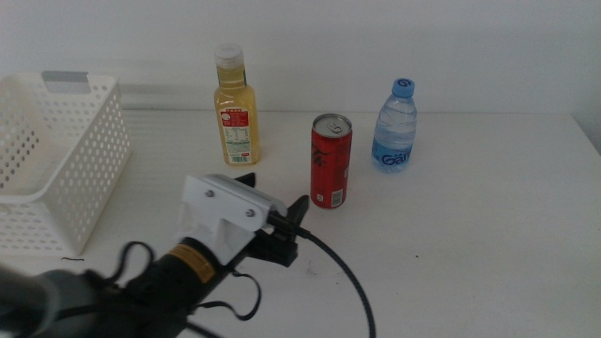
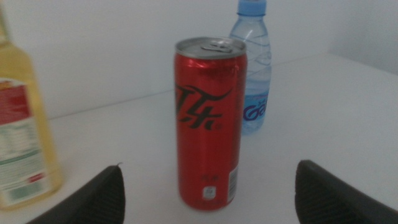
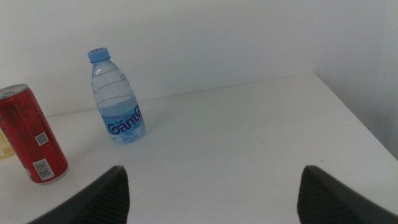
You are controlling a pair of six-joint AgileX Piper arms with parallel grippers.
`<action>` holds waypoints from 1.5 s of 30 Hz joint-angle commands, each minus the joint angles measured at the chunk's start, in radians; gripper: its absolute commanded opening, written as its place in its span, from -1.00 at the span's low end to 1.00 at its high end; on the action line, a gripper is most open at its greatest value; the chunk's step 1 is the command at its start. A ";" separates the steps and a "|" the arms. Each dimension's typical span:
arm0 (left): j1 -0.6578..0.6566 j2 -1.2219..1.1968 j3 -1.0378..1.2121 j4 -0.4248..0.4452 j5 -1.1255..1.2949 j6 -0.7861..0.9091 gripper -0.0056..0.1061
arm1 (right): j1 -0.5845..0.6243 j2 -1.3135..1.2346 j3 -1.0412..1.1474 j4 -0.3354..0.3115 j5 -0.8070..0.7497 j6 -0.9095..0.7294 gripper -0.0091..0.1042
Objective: Use arms to grab the bottles and put them into the dustbin to the left of the table.
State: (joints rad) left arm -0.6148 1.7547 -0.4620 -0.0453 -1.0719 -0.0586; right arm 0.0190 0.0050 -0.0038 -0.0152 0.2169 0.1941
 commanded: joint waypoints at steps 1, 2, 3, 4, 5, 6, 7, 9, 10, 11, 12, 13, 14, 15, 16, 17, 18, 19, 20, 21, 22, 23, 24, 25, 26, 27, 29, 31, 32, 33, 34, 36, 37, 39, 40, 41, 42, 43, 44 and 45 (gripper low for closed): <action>-0.004 0.095 -0.038 0.020 -0.122 -0.038 0.78 | -0.009 -0.005 0.004 -0.008 -0.006 -0.007 0.79; -0.004 0.125 -0.054 0.020 -0.149 -0.049 0.78 | -0.009 -0.005 0.004 -0.008 -0.006 -0.007 0.79; -0.004 0.157 -0.071 0.020 -0.149 -0.064 0.78 | -0.009 -0.005 0.004 -0.008 -0.006 -0.007 0.79; -0.004 0.183 -0.092 0.020 -0.149 -0.075 0.78 | -0.009 -0.005 0.004 -0.008 -0.006 -0.007 0.79; -0.004 0.207 -0.110 0.020 -0.149 -0.077 0.78 | -0.009 -0.005 0.004 -0.008 -0.006 -0.007 0.79; -0.004 0.229 -0.133 0.020 -0.149 -0.077 0.78 | -0.009 -0.005 0.004 -0.008 -0.006 -0.007 0.79; -0.004 0.249 -0.156 0.023 -0.149 -0.077 0.78 | -0.009 -0.005 0.004 -0.008 -0.006 -0.007 0.79; -0.004 0.277 -0.194 0.022 -0.144 -0.072 0.78 | -0.009 -0.005 0.004 -0.008 -0.006 -0.007 0.79; -0.004 0.290 -0.214 0.022 -0.131 -0.070 0.78 | -0.009 -0.005 0.004 -0.008 -0.006 -0.007 0.79; -0.004 0.301 -0.234 0.022 -0.119 -0.070 0.78 | -0.009 -0.005 0.004 -0.008 -0.006 -0.007 0.79; -0.004 0.313 -0.253 0.022 -0.110 -0.068 0.78 | -0.009 -0.005 0.004 -0.008 -0.006 -0.007 0.79; -0.004 0.325 -0.273 0.022 -0.097 -0.068 0.78 | -0.009 -0.005 0.004 -0.008 -0.006 -0.007 0.79; -0.004 0.335 -0.288 0.022 -0.083 -0.068 0.78 | -0.009 -0.005 0.004 -0.008 -0.006 -0.007 0.79; -0.004 0.345 -0.306 0.022 -0.070 -0.068 0.78 | -0.009 -0.005 0.004 -0.008 -0.006 -0.007 0.79; -0.004 0.354 -0.324 0.022 -0.053 -0.068 0.78 | -0.009 -0.005 0.004 -0.008 -0.006 -0.007 0.79; -0.004 0.360 -0.335 0.023 -0.041 -0.068 0.78 | -0.009 -0.005 0.004 -0.008 -0.006 -0.007 0.79; -0.004 0.368 -0.355 0.026 -0.034 -0.068 0.78 | -0.009 -0.005 0.004 -0.008 -0.006 -0.007 0.79; -0.004 0.377 -0.372 0.026 -0.027 -0.068 0.78 | -0.009 -0.005 0.004 -0.008 -0.006 -0.007 0.79; -0.004 0.385 -0.385 0.026 -0.019 -0.068 0.78 | -0.009 -0.005 0.004 -0.008 -0.006 -0.007 0.79; -0.004 0.395 -0.405 0.026 -0.010 -0.068 0.78 | -0.009 -0.005 0.004 -0.008 -0.006 -0.007 0.79; -0.004 0.406 -0.423 0.026 -0.006 -0.066 0.78 | -0.009 -0.005 0.004 -0.008 -0.006 -0.007 0.79; -0.004 0.418 -0.436 0.028 0.001 -0.066 0.78 | -0.009 -0.005 0.004 -0.008 -0.006 -0.007 0.79; -0.004 0.429 -0.452 0.028 0.004 -0.066 0.78 | -0.009 -0.005 0.004 -0.008 -0.006 -0.007 0.79; -0.004 0.438 -0.465 0.030 0.010 -0.066 0.78 | -0.009 -0.005 0.004 -0.008 -0.006 -0.007 0.79; -0.004 0.448 -0.481 0.030 0.017 -0.066 0.78 | -0.009 -0.005 0.004 -0.008 -0.006 -0.007 0.79; -0.004 0.460 -0.498 0.030 0.024 -0.066 0.78 | -0.009 -0.005 0.004 -0.008 -0.006 -0.007 0.79; -0.004 0.480 -0.527 0.030 0.037 -0.066 0.78 | -0.009 -0.005 0.004 -0.008 -0.006 -0.007 0.79; -0.004 0.501 -0.556 0.027 0.044 -0.066 0.78 | -0.009 -0.005 0.004 -0.008 -0.006 -0.007 0.79; -0.004 0.506 -0.570 0.027 0.044 -0.066 0.78 | -0.009 -0.005 0.004 -0.008 -0.006 -0.007 0.79; -0.004 0.516 -0.580 0.027 0.044 -0.066 0.78 | -0.009 -0.005 0.004 -0.008 -0.006 -0.007 0.79; -0.004 0.523 -0.590 0.024 0.044 -0.066 0.78 | -0.009 -0.005 0.004 -0.008 -0.006 -0.007 0.79; -0.004 0.534 -0.607 0.020 0.044 -0.063 0.78 | -0.009 -0.005 0.004 -0.008 -0.006 -0.007 0.79; -0.004 0.542 -0.614 0.020 0.047 -0.061 0.78 | -0.009 -0.005 0.004 -0.008 -0.006 -0.007 0.79; -0.004 0.544 -0.619 0.014 0.053 -0.042 0.77 | -0.009 -0.005 0.004 -0.008 -0.006 -0.007 0.79; -0.004 0.544 -0.619 0.012 0.053 -0.026 0.76 | -0.009 -0.005 0.004 -0.008 -0.006 -0.007 0.79; -0.004 0.544 -0.619 0.012 0.053 -0.015 0.73 | -0.009 -0.005 0.004 -0.008 -0.006 -0.007 0.79; -0.002 0.544 -0.619 0.012 0.053 -0.006 0.68 | -0.009 -0.005 0.004 -0.008 -0.006 -0.007 0.79; 0.002 0.544 -0.619 0.012 0.053 -0.004 0.61 | -0.009 -0.005 0.004 -0.008 -0.006 -0.007 0.79; 0.005 0.544 -0.619 0.012 0.053 -0.007 0.55 | -0.009 -0.005 0.004 -0.008 -0.006 -0.007 0.79; 0.007 0.542 -0.619 0.012 0.053 -0.027 0.46 | -0.009 -0.005 0.004 -0.008 -0.006 -0.007 0.79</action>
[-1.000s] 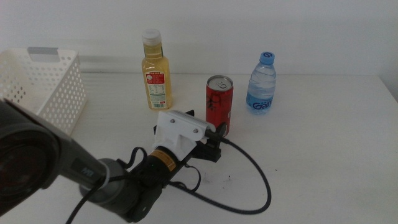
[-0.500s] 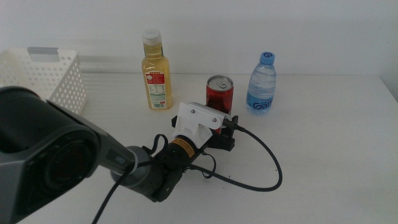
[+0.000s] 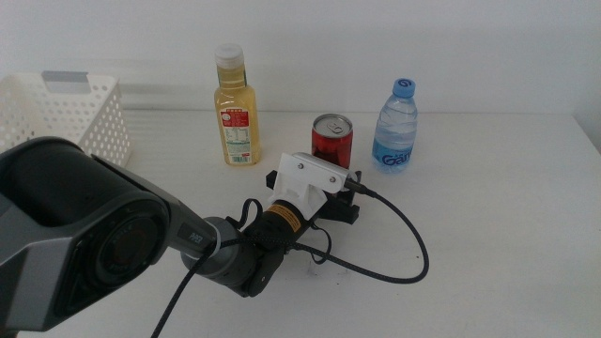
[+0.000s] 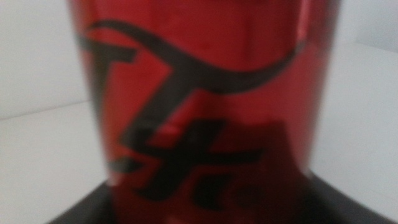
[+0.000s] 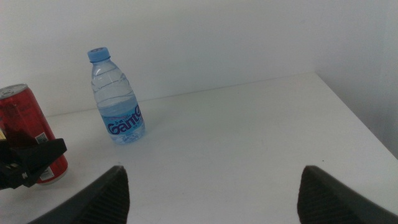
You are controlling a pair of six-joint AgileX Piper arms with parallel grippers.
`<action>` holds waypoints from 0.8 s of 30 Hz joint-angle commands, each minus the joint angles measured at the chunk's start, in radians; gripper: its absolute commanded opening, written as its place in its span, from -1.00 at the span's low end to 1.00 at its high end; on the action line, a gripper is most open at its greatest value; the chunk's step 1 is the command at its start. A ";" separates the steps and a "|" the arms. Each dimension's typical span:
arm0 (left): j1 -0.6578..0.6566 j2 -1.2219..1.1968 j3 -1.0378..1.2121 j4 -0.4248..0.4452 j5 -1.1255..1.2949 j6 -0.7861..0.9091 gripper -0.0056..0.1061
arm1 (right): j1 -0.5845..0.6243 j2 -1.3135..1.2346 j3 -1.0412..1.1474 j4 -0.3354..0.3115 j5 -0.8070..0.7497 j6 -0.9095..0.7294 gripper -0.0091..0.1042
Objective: Use arms to grab the bottles and put them into the dustbin to the left of the table.
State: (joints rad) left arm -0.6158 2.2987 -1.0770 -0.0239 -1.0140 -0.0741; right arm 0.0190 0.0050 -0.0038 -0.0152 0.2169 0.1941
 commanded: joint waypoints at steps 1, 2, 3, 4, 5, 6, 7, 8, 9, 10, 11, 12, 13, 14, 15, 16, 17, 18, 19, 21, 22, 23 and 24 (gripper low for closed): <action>0.008 -0.006 -0.004 -0.027 -0.005 -0.014 0.36 | -0.009 -0.005 0.004 -0.008 -0.006 -0.007 0.79; 0.008 -0.011 -0.004 -0.048 -0.005 -0.014 0.25 | -0.009 -0.005 0.004 -0.008 -0.006 -0.007 0.79; 0.008 -0.014 -0.003 -0.062 -0.002 -0.011 0.15 | -0.009 -0.005 0.004 -0.008 -0.006 -0.007 0.79; 0.008 -0.020 -0.003 -0.064 0.002 -0.010 0.02 | -0.009 -0.005 0.004 -0.008 -0.006 -0.007 0.79; 0.008 -0.031 -0.003 -0.062 0.005 -0.009 -0.10 | -0.009 -0.005 0.004 -0.008 -0.006 -0.007 0.79; 0.008 -0.041 0.000 -0.060 0.010 -0.009 -0.21 | -0.009 -0.005 0.004 -0.008 -0.006 -0.007 0.79; 0.008 -0.059 0.011 -0.048 0.018 -0.009 -0.33 | -0.009 -0.005 0.004 -0.008 -0.006 -0.007 0.79; 0.008 -0.080 0.020 -0.041 0.026 -0.009 -0.43 | -0.009 -0.005 0.004 -0.008 -0.006 -0.007 0.79; 0.008 -0.119 0.045 -0.035 0.042 -0.009 -0.58 | -0.009 -0.005 0.004 -0.008 -0.006 -0.007 0.79; 0.008 -0.159 0.074 -0.038 0.055 -0.009 -0.69 | -0.009 -0.005 0.004 -0.008 -0.006 -0.007 0.79; 0.008 -0.205 0.107 -0.047 0.079 0.003 -0.79 | -0.009 -0.005 0.004 -0.008 -0.006 -0.007 0.79; 0.008 -0.246 0.136 -0.057 0.099 0.020 -0.87 | -0.009 -0.005 0.004 -0.008 -0.006 -0.007 0.79; 0.008 -0.299 0.172 -0.073 0.131 0.040 -0.93 | -0.009 -0.005 0.004 -0.008 -0.006 -0.007 0.79; 0.008 -0.356 0.204 -0.094 0.171 0.056 -0.93 | -0.009 -0.005 0.004 -0.008 -0.006 -0.007 0.79; 0.008 -0.403 0.226 -0.107 0.219 0.060 -0.93 | -0.009 -0.005 0.004 -0.008 -0.006 -0.007 0.79; 0.008 -0.465 0.246 -0.120 0.284 0.062 -0.93 | -0.009 -0.005 0.004 -0.008 -0.006 -0.007 0.79; 0.008 -0.528 0.253 -0.132 0.376 0.062 -0.93 | -0.009 -0.005 0.004 -0.008 -0.006 -0.007 0.79; 0.008 -0.576 0.253 -0.138 0.440 0.062 -0.93 | -0.009 -0.005 0.004 -0.008 -0.006 -0.007 0.79; 0.008 -0.634 0.249 -0.138 0.563 0.064 -0.93 | -0.009 -0.005 0.004 -0.008 -0.006 -0.007 0.79; 0.008 -0.744 0.235 -0.138 0.725 0.097 -0.93 | -0.009 -0.005 0.004 -0.008 -0.006 -0.007 0.79; 0.008 -0.780 0.227 -0.134 0.773 0.105 -0.93 | -0.009 -0.005 0.004 -0.008 -0.006 -0.007 0.79; 0.014 -0.819 0.216 -0.132 0.828 0.125 -0.93 | -0.009 -0.005 0.004 -0.008 -0.006 -0.007 0.79; 0.029 -0.855 0.200 -0.141 0.895 0.141 -0.93 | -0.009 -0.005 0.004 -0.008 -0.006 -0.007 0.79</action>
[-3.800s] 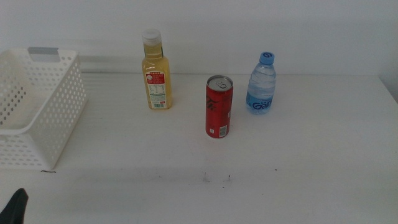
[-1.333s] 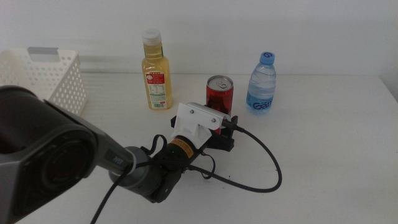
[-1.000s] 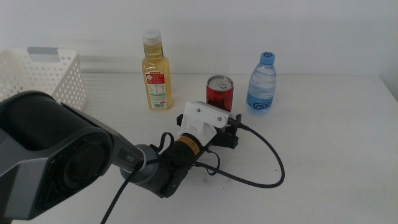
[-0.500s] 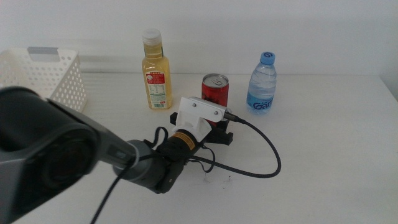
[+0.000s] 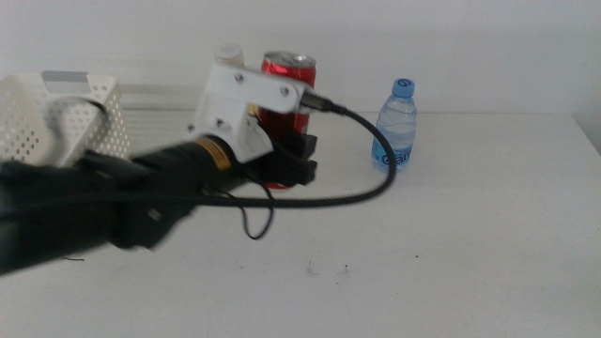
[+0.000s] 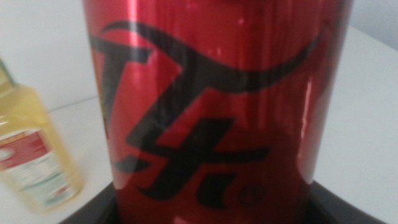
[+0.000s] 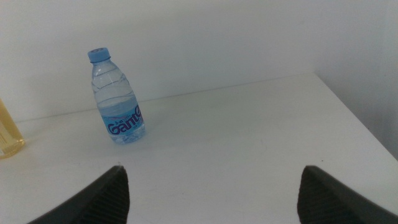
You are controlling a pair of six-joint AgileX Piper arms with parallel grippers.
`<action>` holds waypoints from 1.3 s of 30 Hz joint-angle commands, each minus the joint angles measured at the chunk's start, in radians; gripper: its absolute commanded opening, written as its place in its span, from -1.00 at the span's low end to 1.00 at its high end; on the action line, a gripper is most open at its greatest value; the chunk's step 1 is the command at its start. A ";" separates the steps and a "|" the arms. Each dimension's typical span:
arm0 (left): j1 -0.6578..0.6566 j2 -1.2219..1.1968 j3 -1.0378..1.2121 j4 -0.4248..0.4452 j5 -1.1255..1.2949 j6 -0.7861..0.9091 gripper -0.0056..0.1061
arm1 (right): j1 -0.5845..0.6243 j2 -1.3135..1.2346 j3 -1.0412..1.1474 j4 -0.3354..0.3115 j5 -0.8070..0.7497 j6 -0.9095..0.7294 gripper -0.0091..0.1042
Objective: Use arms to grab the bottles and put them into the dustbin to the left of the table.
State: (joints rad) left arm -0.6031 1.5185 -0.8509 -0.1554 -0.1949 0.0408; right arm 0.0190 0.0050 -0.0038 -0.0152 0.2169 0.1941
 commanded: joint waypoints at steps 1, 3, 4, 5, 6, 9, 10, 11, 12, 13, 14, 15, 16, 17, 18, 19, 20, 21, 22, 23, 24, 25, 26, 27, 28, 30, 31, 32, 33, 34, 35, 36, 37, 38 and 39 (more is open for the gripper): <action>0.039 -0.101 -0.045 -0.031 0.146 0.044 -0.93 | -0.009 -0.005 0.004 -0.008 -0.006 -0.007 0.79; 0.132 -0.150 -0.122 -0.065 0.384 0.110 -0.93 | -0.009 -0.005 0.004 -0.008 -0.006 -0.007 0.79; 0.176 -0.159 -0.173 -0.065 0.466 0.135 -0.93 | -0.009 -0.005 0.004 -0.008 -0.006 -0.007 0.79; 0.235 -0.160 -0.232 -0.065 0.565 0.160 -0.93 | -0.009 -0.005 0.004 -0.008 -0.006 -0.007 0.79; 0.294 -0.160 -0.297 -0.060 0.663 0.176 -0.93 | -0.009 -0.005 0.004 -0.008 -0.006 -0.007 0.79; 0.456 -0.119 -0.484 -0.047 0.916 0.231 -0.93 | -0.009 -0.005 0.004 -0.008 -0.006 -0.007 0.79; 0.497 -0.104 -0.533 -0.047 0.978 0.251 -0.93 | -0.009 -0.005 0.004 -0.008 -0.006 -0.007 0.79; 0.545 -0.080 -0.590 -0.047 1.052 0.263 -0.93 | -0.009 -0.005 0.004 -0.008 -0.006 -0.007 0.79; 0.591 -0.055 -0.644 -0.047 1.125 0.279 -0.93 | -0.009 -0.005 0.004 -0.008 -0.006 -0.007 0.79; 0.626 -0.033 -0.693 -0.047 1.192 0.289 -0.93 | -0.009 -0.005 0.004 -0.008 -0.006 -0.007 0.79; 0.669 -0.004 -0.738 -0.047 1.255 0.304 -0.93 | -0.009 -0.005 0.004 -0.008 -0.006 -0.007 0.79; 0.707 0.024 -0.777 -0.047 1.303 0.310 -0.93 | -0.009 -0.005 0.004 -0.008 -0.006 -0.007 0.79; 0.742 0.052 -0.804 -0.053 1.335 0.317 -0.93 | -0.009 -0.005 0.004 -0.008 -0.006 -0.007 0.79; 0.774 0.081 -0.833 -0.064 1.371 0.330 -0.93 | -0.009 -0.005 0.004 -0.008 -0.006 -0.007 0.79; 0.867 0.181 -0.886 -0.066 1.416 0.387 -0.93 | -0.009 -0.005 0.004 -0.008 -0.006 -0.007 0.79; 0.884 0.200 -0.886 -0.064 1.416 0.394 -0.93 | -0.009 -0.005 0.004 -0.008 -0.006 -0.007 0.79; 0.903 0.224 -0.886 -0.064 1.416 0.401 -0.93 | -0.009 -0.005 0.004 -0.008 -0.006 -0.007 0.79; 0.919 0.248 -0.886 -0.067 1.416 0.401 -0.93 | -0.009 -0.005 0.004 -0.008 -0.006 -0.007 0.79; 0.934 0.272 -0.886 -0.074 1.416 0.403 -0.93 | -0.009 -0.005 0.004 -0.008 -0.006 -0.007 0.79; 0.944 0.295 -0.886 -0.081 1.416 0.408 -0.93 | -0.009 -0.005 0.004 -0.008 -0.006 -0.007 0.79; 0.952 0.318 -0.886 -0.089 1.416 0.415 -0.93 | -0.009 -0.005 0.004 -0.008 -0.006 -0.007 0.79; 0.954 0.338 -0.886 -0.091 1.416 0.424 -0.93 | -0.009 -0.005 0.004 -0.008 -0.006 -0.007 0.79; 0.953 0.360 -0.886 -0.086 1.402 0.435 -0.93 | -0.009 -0.005 0.004 -0.008 -0.006 -0.007 0.79; 0.953 0.384 -0.886 -0.076 1.385 0.446 -0.93 | -0.009 -0.005 0.004 -0.008 -0.006 -0.007 0.79; 0.953 0.401 -0.886 -0.075 1.372 0.456 -0.91 | -0.009 -0.005 0.004 -0.008 -0.006 -0.007 0.79; 0.953 0.443 -0.886 -0.072 1.341 0.468 -0.85 | -0.009 -0.005 0.004 -0.008 -0.006 -0.007 0.79; 0.953 0.459 -0.886 -0.074 1.327 0.475 -0.79 | -0.009 -0.005 0.004 -0.008 -0.006 -0.007 0.79; 0.951 0.478 -0.886 -0.082 1.311 0.482 -0.73 | -0.009 -0.005 0.004 -0.008 -0.006 -0.007 0.79; 0.951 0.495 -0.886 -0.082 1.295 0.485 -0.65 | -0.009 -0.005 0.004 -0.008 -0.006 -0.007 0.79; 0.951 0.512 -0.886 -0.082 1.283 0.485 -0.57 | -0.009 -0.005 0.004 -0.008 -0.006 -0.007 0.79; 0.951 0.527 -0.886 -0.082 1.274 0.485 -0.46 | -0.009 -0.005 0.004 -0.008 -0.006 -0.007 0.79; 0.951 0.542 -0.886 -0.082 1.267 0.485 -0.34 | -0.009 -0.005 0.004 -0.008 -0.006 -0.007 0.79; 0.951 0.553 -0.886 -0.079 1.265 0.485 -0.25 | -0.009 -0.005 0.004 -0.008 -0.006 -0.007 0.79; 0.951 0.564 -0.886 -0.079 1.263 0.485 -0.12 | -0.009 -0.005 0.004 -0.008 -0.006 -0.007 0.79; 0.951 0.575 -0.886 -0.079 1.260 0.491 0.00 | -0.009 -0.005 0.004 -0.008 -0.006 -0.007 0.79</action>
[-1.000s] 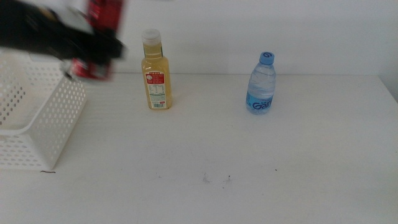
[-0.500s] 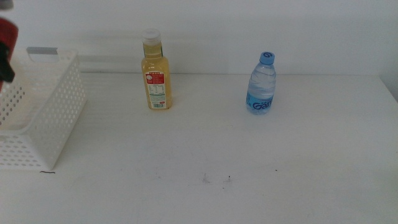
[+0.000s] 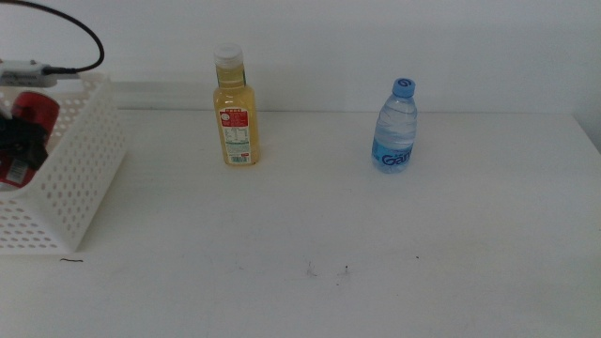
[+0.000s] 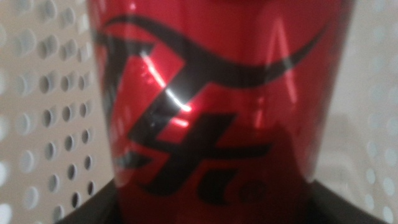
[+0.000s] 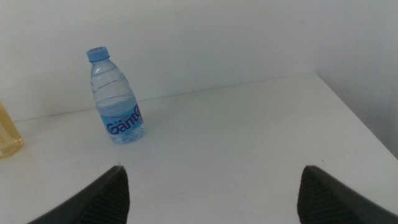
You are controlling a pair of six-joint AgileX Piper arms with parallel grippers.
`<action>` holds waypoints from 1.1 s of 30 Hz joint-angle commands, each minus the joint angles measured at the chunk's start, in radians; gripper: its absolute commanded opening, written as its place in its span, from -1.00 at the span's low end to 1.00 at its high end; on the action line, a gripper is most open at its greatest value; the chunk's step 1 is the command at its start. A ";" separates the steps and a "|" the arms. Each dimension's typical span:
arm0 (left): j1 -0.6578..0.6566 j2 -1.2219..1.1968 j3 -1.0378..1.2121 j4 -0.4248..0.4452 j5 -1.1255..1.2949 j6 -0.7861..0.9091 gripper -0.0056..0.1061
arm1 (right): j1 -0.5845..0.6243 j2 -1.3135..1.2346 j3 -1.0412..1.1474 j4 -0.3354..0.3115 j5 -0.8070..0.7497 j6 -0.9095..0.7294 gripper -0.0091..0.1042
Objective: Use arms to grab the bottles and put them into the dustbin to the left of the table.
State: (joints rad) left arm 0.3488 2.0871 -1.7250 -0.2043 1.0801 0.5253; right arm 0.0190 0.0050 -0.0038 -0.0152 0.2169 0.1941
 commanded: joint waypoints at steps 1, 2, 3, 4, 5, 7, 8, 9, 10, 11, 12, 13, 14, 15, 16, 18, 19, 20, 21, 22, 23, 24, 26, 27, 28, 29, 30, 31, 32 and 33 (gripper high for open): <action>-0.001 0.014 -0.011 -0.030 -0.017 0.018 0.13 | -0.009 -0.005 0.004 -0.008 -0.006 -0.007 0.79; -0.001 0.021 -0.011 -0.033 -0.019 0.020 0.26 | -0.009 -0.005 0.004 -0.008 -0.006 -0.007 0.79; -0.001 0.023 -0.011 -0.033 -0.021 0.028 0.38 | -0.009 -0.005 0.004 -0.008 -0.006 -0.007 0.79; -0.001 0.026 -0.011 -0.033 -0.023 0.028 0.47 | -0.009 -0.005 0.004 -0.008 -0.006 -0.007 0.79; -0.001 0.026 -0.011 -0.035 -0.023 0.028 0.58 | -0.009 -0.005 0.004 -0.008 -0.006 -0.007 0.79; -0.001 0.017 -0.011 -0.045 -0.015 0.011 0.76 | -0.009 -0.005 0.004 -0.008 -0.006 -0.007 0.79; -0.003 0.006 -0.011 -0.049 -0.010 -0.003 0.78 | -0.009 -0.005 0.004 -0.008 -0.006 -0.007 0.79; -0.007 -0.006 -0.011 -0.058 -0.001 -0.009 0.78 | -0.009 -0.005 0.004 -0.008 -0.006 -0.007 0.79; -0.013 -0.018 -0.011 -0.058 0.009 -0.009 0.78 | -0.009 -0.005 0.004 -0.008 -0.006 -0.007 0.79; -0.024 -0.038 -0.011 -0.056 0.014 -0.014 0.78 | -0.009 -0.005 0.004 -0.008 -0.006 -0.007 0.79; -0.036 -0.061 -0.010 -0.049 0.014 -0.022 0.78 | -0.009 -0.005 0.004 -0.008 -0.006 -0.007 0.79; -0.051 -0.092 0.000 -0.042 0.014 -0.029 0.78 | -0.009 -0.005 0.004 -0.008 -0.006 -0.007 0.79; -0.067 -0.127 0.013 -0.033 0.009 -0.038 0.78 | -0.009 -0.005 0.004 -0.008 -0.006 -0.007 0.79; -0.082 -0.159 0.028 -0.026 0.002 -0.047 0.78 | -0.009 -0.005 0.004 -0.008 -0.006 -0.007 0.79; -0.104 -0.203 0.054 -0.023 -0.008 -0.059 0.78 | -0.009 -0.005 0.004 -0.008 -0.006 -0.007 0.79; -0.148 -0.299 0.130 -0.023 -0.074 -0.094 0.78 | -0.009 -0.005 0.004 -0.008 -0.006 -0.007 0.79; -0.175 -0.363 0.189 -0.013 -0.136 -0.136 0.78 | -0.009 -0.005 0.004 -0.008 -0.006 -0.007 0.79; -0.206 -0.432 0.261 -0.005 -0.209 -0.165 0.78 | -0.009 -0.005 0.004 -0.008 -0.006 -0.007 0.79; -0.243 -0.505 0.344 0.010 -0.292 -0.198 0.78 | -0.009 -0.005 0.004 -0.008 -0.006 -0.007 0.79; -0.278 -0.562 0.434 0.025 -0.365 -0.222 0.78 | -0.009 -0.005 0.004 -0.008 -0.006 -0.007 0.79; -0.327 -0.633 0.532 0.042 -0.470 -0.253 0.78 | -0.009 -0.005 0.004 -0.008 -0.006 -0.007 0.79; -0.383 -0.700 0.635 0.066 -0.563 -0.290 0.78 | -0.009 -0.005 0.004 -0.008 -0.006 -0.007 0.79; -0.500 -0.810 0.825 0.107 -0.815 -0.371 0.78 | -0.009 -0.005 0.004 -0.008 -0.006 -0.007 0.79; -0.553 -0.850 0.928 0.121 -0.957 -0.392 0.78 | -0.009 -0.005 0.004 -0.008 -0.006 -0.007 0.79; -0.590 -0.872 1.010 0.123 -1.080 -0.397 0.78 | -0.009 -0.005 0.004 -0.008 -0.006 -0.007 0.79; -0.630 -0.890 1.110 0.114 -1.240 -0.397 0.78 | -0.009 -0.005 0.004 -0.008 -0.006 -0.007 0.79; -0.663 -0.896 1.203 0.090 -1.400 -0.397 0.78 | -0.009 -0.005 0.004 -0.008 -0.006 -0.007 0.79; -0.687 -0.896 1.288 0.076 -1.544 -0.397 0.78 | -0.009 -0.005 0.004 -0.008 -0.006 -0.007 0.79; -0.713 -0.894 1.364 0.067 -1.669 -0.404 0.78 | -0.009 -0.005 0.004 -0.008 -0.006 -0.007 0.79; -0.734 -0.883 1.428 0.054 -1.789 -0.407 0.78 | -0.009 -0.005 0.004 -0.008 -0.006 -0.007 0.79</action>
State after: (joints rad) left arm -0.3532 1.2064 -0.4043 -0.1220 -0.4461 0.1405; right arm 0.0190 0.0050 -0.0038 -0.0152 0.2169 0.1941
